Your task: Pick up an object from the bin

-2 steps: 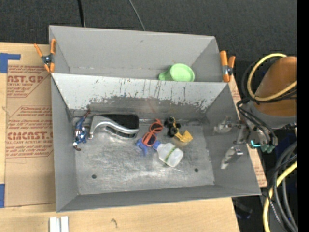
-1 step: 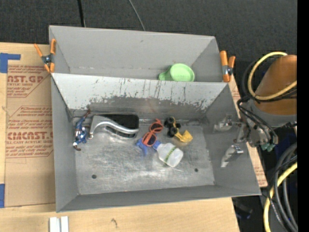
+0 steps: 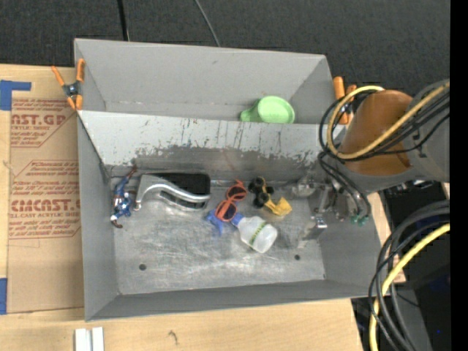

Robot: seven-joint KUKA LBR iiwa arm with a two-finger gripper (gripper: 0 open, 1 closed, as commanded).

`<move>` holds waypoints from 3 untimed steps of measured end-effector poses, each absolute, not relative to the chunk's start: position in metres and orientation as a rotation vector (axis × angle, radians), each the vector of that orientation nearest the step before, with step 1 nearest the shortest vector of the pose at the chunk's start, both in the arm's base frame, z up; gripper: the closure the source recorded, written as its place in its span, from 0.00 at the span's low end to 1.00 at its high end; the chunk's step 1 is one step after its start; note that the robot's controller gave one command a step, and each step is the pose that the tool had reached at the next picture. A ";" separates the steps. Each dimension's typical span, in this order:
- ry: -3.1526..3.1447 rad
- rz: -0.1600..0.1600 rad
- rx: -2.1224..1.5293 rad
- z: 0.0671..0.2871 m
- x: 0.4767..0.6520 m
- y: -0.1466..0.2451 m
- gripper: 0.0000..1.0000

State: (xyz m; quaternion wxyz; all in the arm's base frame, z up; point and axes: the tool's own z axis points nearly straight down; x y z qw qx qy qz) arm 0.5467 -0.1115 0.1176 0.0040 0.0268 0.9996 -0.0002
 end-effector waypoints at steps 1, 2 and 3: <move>3.144 0.002 -0.145 0.105 0.535 -0.086 0.00; 3.129 0.001 -0.255 0.104 0.537 -0.060 0.00; 3.090 -0.015 -0.476 0.088 0.537 -0.064 0.00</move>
Offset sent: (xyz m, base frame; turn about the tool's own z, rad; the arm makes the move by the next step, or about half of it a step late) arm -0.0100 0.0507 -0.0131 -0.2164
